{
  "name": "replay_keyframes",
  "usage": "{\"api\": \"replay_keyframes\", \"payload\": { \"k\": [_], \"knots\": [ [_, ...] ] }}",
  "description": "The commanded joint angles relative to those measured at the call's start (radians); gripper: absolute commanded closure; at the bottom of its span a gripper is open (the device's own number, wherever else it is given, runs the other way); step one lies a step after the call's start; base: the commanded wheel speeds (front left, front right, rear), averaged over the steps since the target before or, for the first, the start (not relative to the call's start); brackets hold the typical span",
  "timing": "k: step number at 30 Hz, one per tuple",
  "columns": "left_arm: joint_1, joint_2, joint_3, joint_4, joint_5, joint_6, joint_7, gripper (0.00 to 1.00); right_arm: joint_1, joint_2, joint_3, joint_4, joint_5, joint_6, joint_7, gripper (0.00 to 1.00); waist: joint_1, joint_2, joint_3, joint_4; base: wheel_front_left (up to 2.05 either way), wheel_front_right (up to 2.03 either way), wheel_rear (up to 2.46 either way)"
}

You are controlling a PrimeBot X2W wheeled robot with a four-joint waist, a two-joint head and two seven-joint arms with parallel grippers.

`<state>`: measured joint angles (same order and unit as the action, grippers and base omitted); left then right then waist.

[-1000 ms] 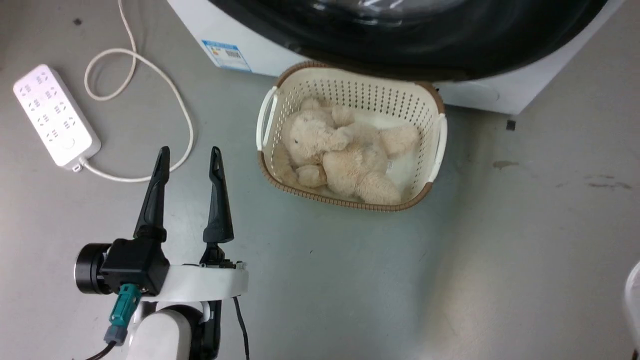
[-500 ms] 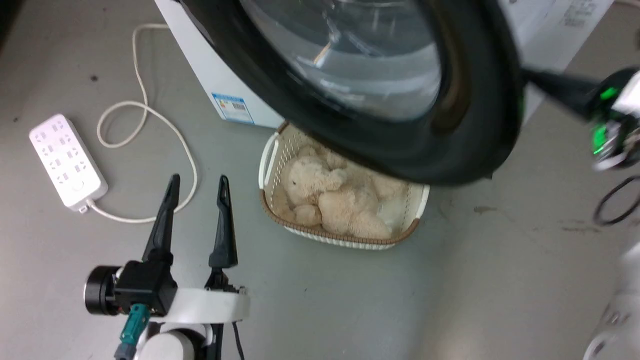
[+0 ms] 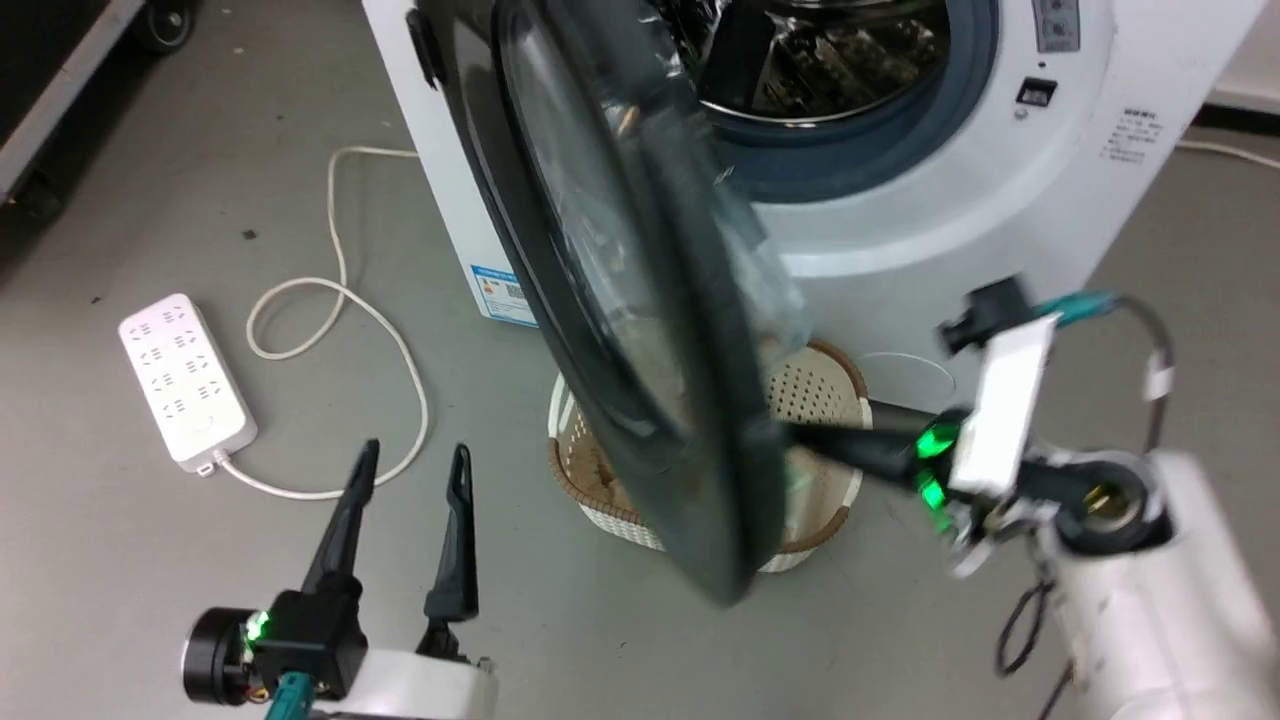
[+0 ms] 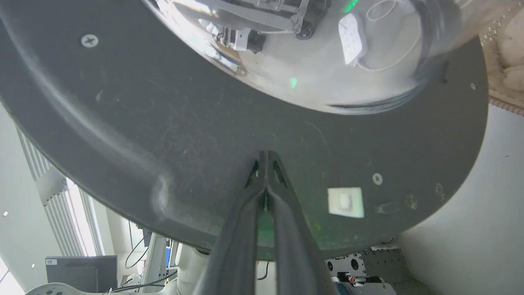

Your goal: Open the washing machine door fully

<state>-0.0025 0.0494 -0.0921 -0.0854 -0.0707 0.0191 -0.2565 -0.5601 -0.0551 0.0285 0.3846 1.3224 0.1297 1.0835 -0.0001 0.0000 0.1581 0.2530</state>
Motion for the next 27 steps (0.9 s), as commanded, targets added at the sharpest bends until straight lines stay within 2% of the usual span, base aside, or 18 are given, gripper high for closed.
{"api": "replay_keyframes", "payload": {
  "k": [1, 4, 7, 8, 9, 13, 16, 18, 22, 24, 27],
  "knots": [
    [0.018, 0.001, -0.004, 0.008, 0.006, -0.007, -0.005, 0.00, 0.036, 0.005, 0.046, -0.026, 0.027, 0.001, -0.020, 1.00, 0.0001, 0.0000, -0.006, 0.006, 0.00, 0.00, 0.00],
    [0.028, 0.001, -0.010, 0.017, 0.002, -0.012, -0.005, 0.00, 0.066, 0.005, 0.111, -0.058, 0.055, 0.001, -0.061, 1.00, 0.0001, 0.0000, -0.008, 0.011, 0.00, 0.00, 0.00],
    [0.027, 0.001, -0.011, 0.027, -0.007, -0.019, -0.005, 0.00, 0.077, 0.005, 0.130, -0.077, 0.043, 0.001, -0.112, 1.00, 0.0001, 0.0000, -0.009, 0.012, 0.00, 0.00, 0.00],
    [0.025, 0.001, -0.012, 0.030, -0.011, -0.020, -0.005, 0.00, 0.079, 0.005, 0.124, -0.082, 0.029, 0.001, -0.134, 0.54, 0.0001, 0.0000, -0.011, 0.010, 0.00, 0.00, 0.00],
    [0.024, 0.001, -0.013, 0.030, -0.015, -0.019, -0.005, 0.00, 0.081, 0.005, 0.117, -0.088, 0.014, 0.001, -0.150, 0.00, 0.0001, 0.0000, -0.013, 0.007, 0.00, 0.00, 0.00],
    [0.018, 0.001, -0.013, 0.031, -0.032, -0.018, -0.005, 0.00, 0.086, -0.007, 0.060, -0.156, -0.078, 0.001, -0.233, 0.00, 0.0001, 0.0000, -0.021, -0.021, 0.00, 0.00, 0.00],
    [0.006, 0.001, -0.011, 0.031, -0.041, -0.020, -0.005, 0.00, 0.094, -0.057, 0.031, -0.267, -0.198, 0.001, -0.358, 0.00, 0.0001, 0.0000, -0.027, -0.048, 0.00, 0.00, 0.00],
    [-0.002, 0.001, -0.008, 0.031, -0.047, -0.021, -0.005, 0.00, 0.107, -0.131, 0.054, -0.365, -0.315, 0.001, -0.475, 0.00, 0.0001, 0.0000, -0.031, -0.067, 0.00, 0.00, 0.00],
    [-0.014, 0.001, 0.011, 0.029, -0.059, -0.022, -0.005, 0.00, 0.169, -0.306, 0.131, -0.482, -0.578, 0.001, -0.797, 0.00, 0.0001, 0.0000, -0.045, -0.111, 0.00, 0.00, 0.00],
    [-0.012, 0.001, 0.017, 0.027, -0.060, -0.019, -0.005, 0.00, 0.221, -0.353, 0.142, -0.487, -0.683, 0.001, -0.945, 0.00, 0.0001, 0.0000, -0.057, -0.132, 0.00, 0.00, 0.00],
    [-0.002, 0.001, 0.035, 0.028, -0.063, -0.019, -0.005, 0.00, 0.308, -0.380, 0.120, -0.478, -0.836, 0.001, -1.111, 0.00, 0.0001, 0.0000, -0.069, -0.161, 0.00, 0.00, 0.00]
  ]
}}
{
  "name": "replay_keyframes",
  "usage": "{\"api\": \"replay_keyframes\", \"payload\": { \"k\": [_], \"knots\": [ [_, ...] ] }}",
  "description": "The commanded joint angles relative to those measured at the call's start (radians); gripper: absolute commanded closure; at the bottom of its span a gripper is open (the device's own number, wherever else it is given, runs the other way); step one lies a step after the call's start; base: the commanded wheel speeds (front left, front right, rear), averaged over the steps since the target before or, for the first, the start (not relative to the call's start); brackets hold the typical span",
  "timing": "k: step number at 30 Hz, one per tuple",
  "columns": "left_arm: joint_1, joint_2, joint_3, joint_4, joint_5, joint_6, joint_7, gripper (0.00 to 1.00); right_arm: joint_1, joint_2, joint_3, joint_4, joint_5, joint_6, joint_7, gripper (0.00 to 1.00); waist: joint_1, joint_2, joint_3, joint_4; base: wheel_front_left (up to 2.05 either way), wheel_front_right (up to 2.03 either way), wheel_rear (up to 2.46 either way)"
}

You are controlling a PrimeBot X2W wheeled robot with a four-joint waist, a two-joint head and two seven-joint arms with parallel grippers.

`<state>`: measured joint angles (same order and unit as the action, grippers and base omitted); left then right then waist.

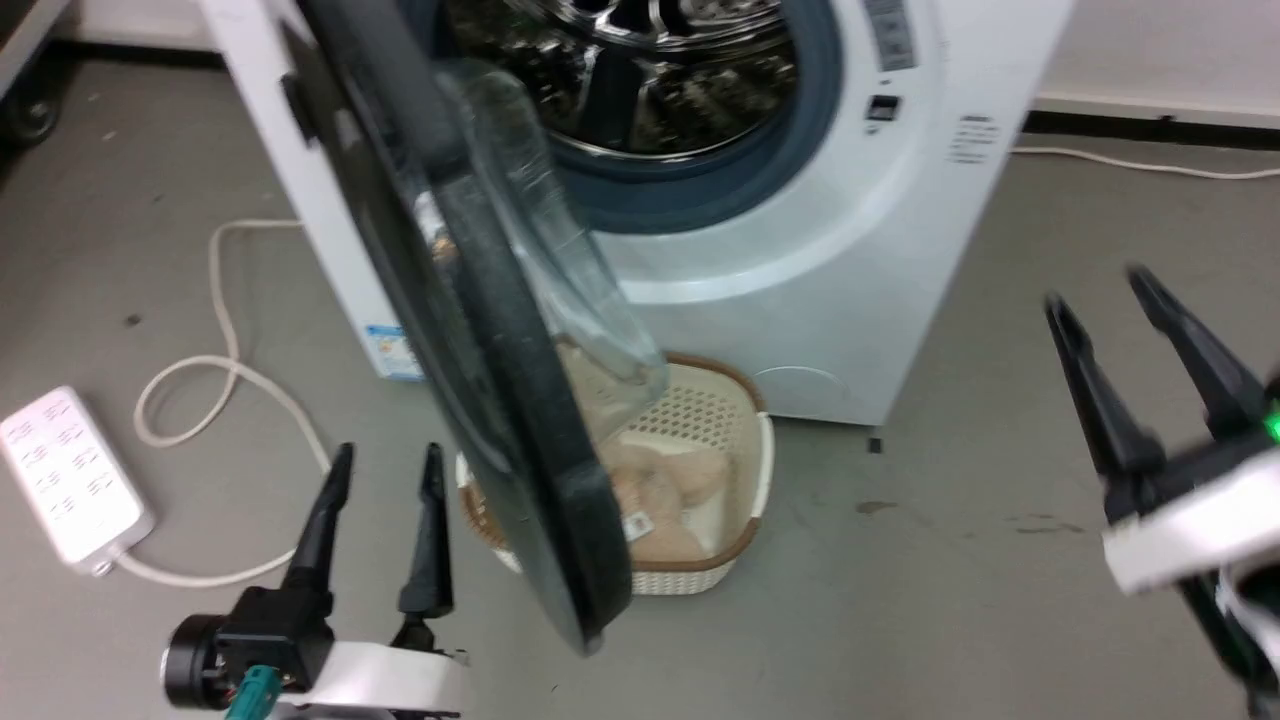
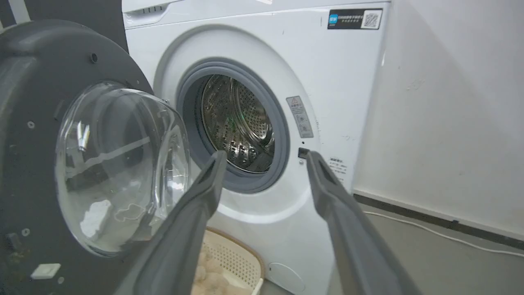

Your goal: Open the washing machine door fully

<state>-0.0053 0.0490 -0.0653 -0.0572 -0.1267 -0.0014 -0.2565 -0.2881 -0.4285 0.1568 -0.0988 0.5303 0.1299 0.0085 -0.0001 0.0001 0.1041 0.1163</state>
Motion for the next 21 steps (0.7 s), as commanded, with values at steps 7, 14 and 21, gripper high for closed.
{"api": "replay_keyframes", "payload": {
  "k": [7, 14, 21],
  "knots": [
    [0.063, 0.001, 0.062, 0.011, 0.022, -0.014, -0.005, 0.00, 0.356, 0.355, -0.237, -0.023, -0.569, 0.001, -0.269, 0.00, 0.0001, -0.0001, -0.034, -0.106, 0.00, 0.00, 0.00],
    [0.080, 0.001, 0.060, 0.002, 0.021, -0.004, -0.005, 0.00, 0.366, 0.374, -0.218, -0.052, -0.589, 0.001, -0.270, 0.00, 0.0001, -0.0001, -0.040, -0.113, 0.00, 0.00, 0.00],
    [0.080, 0.001, 0.051, -0.002, 0.024, 0.001, -0.005, 1.00, 0.368, 0.377, -0.211, -0.056, -0.584, 0.001, -0.270, 0.00, 0.0001, -0.0001, -0.047, -0.106, 0.00, 0.00, 0.00]
  ]
}}
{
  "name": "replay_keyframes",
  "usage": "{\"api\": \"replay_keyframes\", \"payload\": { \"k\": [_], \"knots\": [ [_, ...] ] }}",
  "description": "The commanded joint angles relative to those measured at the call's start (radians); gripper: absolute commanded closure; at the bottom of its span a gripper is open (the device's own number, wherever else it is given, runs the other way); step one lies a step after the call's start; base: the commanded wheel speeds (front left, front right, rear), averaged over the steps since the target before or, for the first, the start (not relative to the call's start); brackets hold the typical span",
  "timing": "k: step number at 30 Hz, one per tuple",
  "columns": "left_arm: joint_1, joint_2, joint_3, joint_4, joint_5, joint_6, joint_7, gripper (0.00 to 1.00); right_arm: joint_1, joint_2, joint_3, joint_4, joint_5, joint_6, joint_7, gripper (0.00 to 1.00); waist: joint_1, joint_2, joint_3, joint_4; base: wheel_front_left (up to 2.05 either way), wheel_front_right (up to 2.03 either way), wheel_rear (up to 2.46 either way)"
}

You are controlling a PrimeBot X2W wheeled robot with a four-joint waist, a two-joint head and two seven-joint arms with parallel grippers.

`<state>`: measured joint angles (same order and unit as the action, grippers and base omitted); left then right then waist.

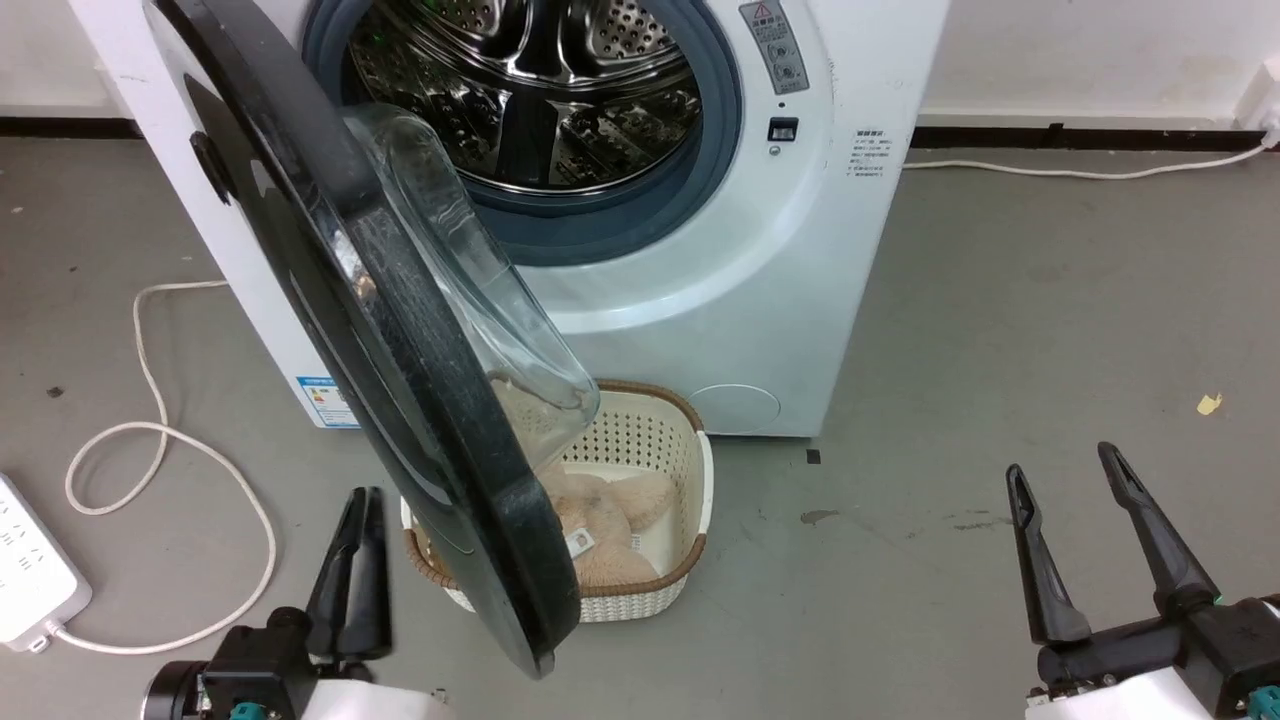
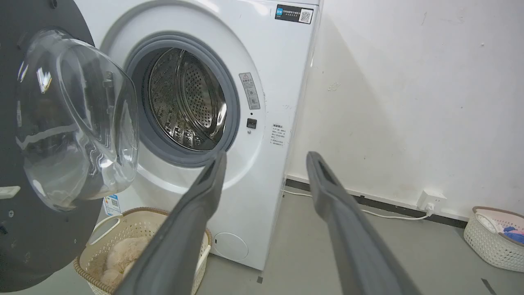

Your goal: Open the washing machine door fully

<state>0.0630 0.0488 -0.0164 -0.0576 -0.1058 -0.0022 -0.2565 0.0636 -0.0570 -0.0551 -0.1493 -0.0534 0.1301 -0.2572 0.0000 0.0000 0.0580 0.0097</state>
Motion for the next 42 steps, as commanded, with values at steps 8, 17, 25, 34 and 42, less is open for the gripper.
{"api": "replay_keyframes", "payload": {
  "k": [8, 17, 25, 34, 42],
  "knots": [
    [-0.036, 0.001, 0.061, -0.147, -0.035, 0.045, -0.005, 1.00, 0.015, 0.007, -0.005, -0.003, 0.016, 0.001, -0.004, 0.00, 0.0000, 0.0000, -0.016, 0.007, 0.00, 0.00, 0.00],
    [-0.184, 0.018, 0.021, -0.458, 0.014, 0.016, -0.002, 1.00, 0.020, 0.007, 0.004, 0.016, 0.045, 0.001, -0.004, 0.00, 0.0000, 0.0000, -0.032, 0.000, 0.00, 0.00, 0.00],
    [-0.131, 0.008, -0.228, -0.365, -0.030, -0.040, 0.096, 1.00, 0.016, 0.007, 0.007, 0.034, 0.067, 0.001, -0.004, 0.00, 0.0000, 0.0000, -0.031, -0.001, 0.00, 0.00, 0.00],
    [-0.037, 0.005, -0.397, -0.136, -0.041, -0.044, 0.249, 1.00, 0.008, 0.007, 0.017, 0.046, 0.077, 0.001, -0.005, 0.00, 0.0000, 0.0000, -0.022, 0.012, 0.00, 0.00, 0.00],
    [-0.063, 0.009, -0.339, 0.031, -0.062, 0.016, 0.206, 1.00, 0.018, 0.007, 0.029, 0.058, 0.087, 0.001, -0.005, 0.00, 0.0000, 0.0000, -0.027, 0.076, 0.00, 0.00, 0.00]
  ]
}}
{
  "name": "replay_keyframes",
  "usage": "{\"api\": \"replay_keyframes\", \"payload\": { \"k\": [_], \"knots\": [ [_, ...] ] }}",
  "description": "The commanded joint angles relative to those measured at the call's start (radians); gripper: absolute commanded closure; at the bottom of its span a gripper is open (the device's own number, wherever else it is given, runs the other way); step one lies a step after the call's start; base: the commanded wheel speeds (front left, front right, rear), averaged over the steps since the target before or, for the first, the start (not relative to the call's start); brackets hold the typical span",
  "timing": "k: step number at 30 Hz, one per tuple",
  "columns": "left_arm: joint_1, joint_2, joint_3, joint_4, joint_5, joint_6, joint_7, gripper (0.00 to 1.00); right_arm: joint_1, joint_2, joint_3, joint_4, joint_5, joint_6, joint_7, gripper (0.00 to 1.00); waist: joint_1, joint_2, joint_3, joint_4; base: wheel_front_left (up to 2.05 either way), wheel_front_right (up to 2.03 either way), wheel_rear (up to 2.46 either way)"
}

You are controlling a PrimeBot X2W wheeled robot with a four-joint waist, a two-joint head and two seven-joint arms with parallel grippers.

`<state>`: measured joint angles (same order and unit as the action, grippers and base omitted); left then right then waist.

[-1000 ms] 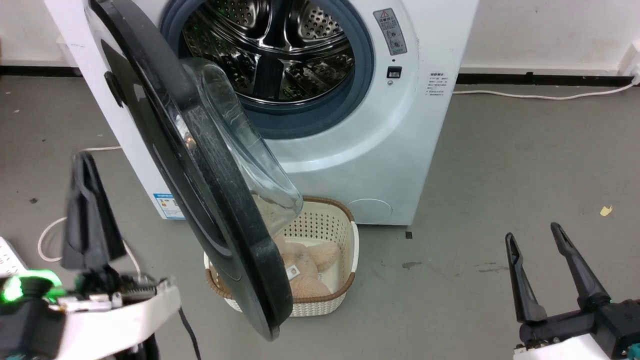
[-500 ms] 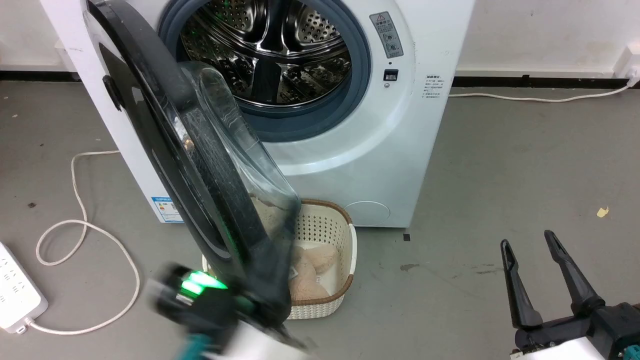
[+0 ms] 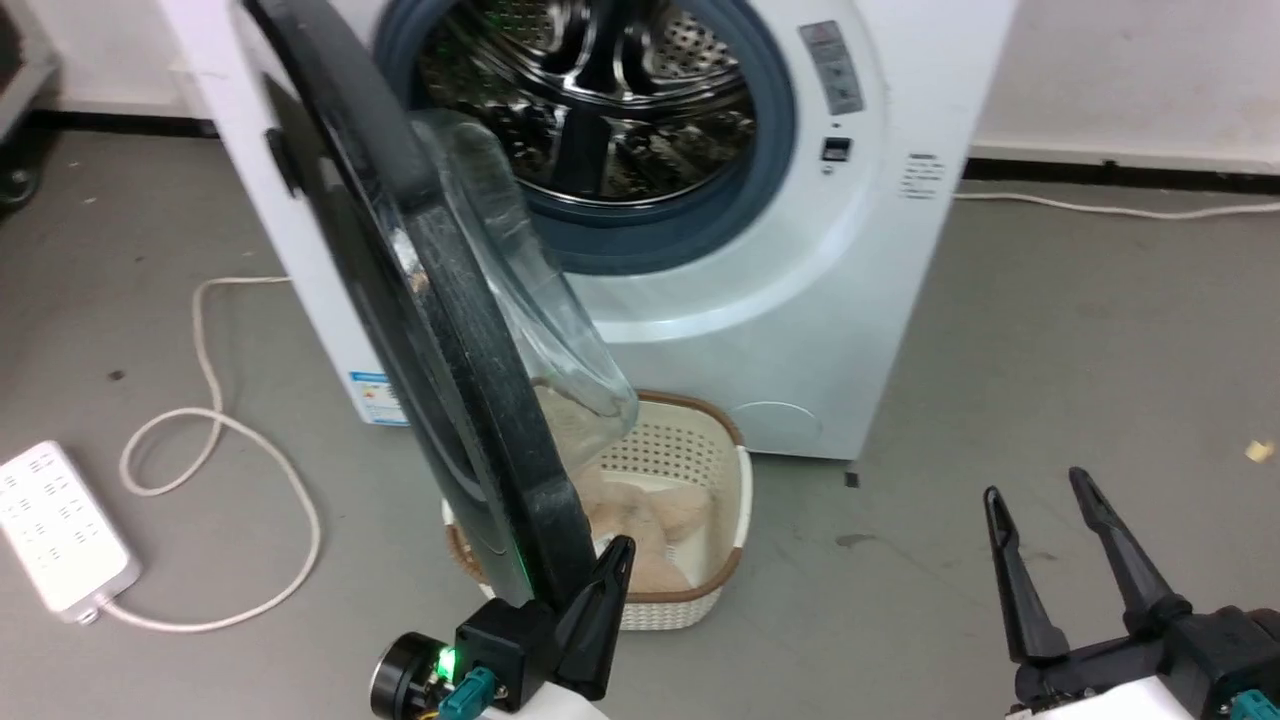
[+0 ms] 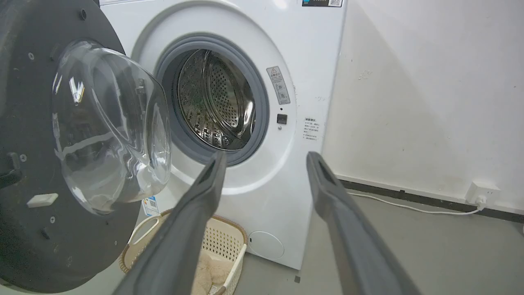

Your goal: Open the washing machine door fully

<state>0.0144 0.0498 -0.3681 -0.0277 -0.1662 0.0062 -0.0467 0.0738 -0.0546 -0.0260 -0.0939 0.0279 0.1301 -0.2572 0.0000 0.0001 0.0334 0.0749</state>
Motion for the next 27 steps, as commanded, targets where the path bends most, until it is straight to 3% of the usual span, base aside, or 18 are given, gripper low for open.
{"api": "replay_keyframes", "payload": {
  "k": [1, 17, 24, 27],
  "knots": [
    [-0.015, 0.010, 0.017, 0.008, -0.004, 0.009, -0.007, 1.00, 0.009, 0.004, 0.002, 0.004, 0.005, 0.001, -0.005, 0.00, 0.0000, -0.0001, -0.004, 0.022, 0.00, 0.00, 0.00],
    [0.009, 0.069, 0.078, 0.009, -0.026, 0.043, 0.007, 1.00, 0.027, 0.004, 0.008, 0.007, 0.021, 0.001, -0.005, 0.00, 0.0000, -0.0001, -0.014, 0.317, 0.00, 0.00, 0.00],
    [-0.036, 0.132, 0.208, -0.001, -0.086, 0.065, 0.017, 1.00, -0.002, 0.004, 0.042, 0.001, 0.002, 0.001, -0.005, 0.00, 0.0000, -0.0001, 0.050, 0.360, 0.00, 0.00, 0.00],
    [-0.085, 0.207, 0.300, 0.021, -0.124, 0.057, 0.021, 1.00, -0.026, 0.001, 0.054, 0.002, -0.034, 0.001, -0.005, 0.00, 0.0000, -0.0001, 0.127, 0.359, 0.00, 0.00, 0.00]
  ]
}}
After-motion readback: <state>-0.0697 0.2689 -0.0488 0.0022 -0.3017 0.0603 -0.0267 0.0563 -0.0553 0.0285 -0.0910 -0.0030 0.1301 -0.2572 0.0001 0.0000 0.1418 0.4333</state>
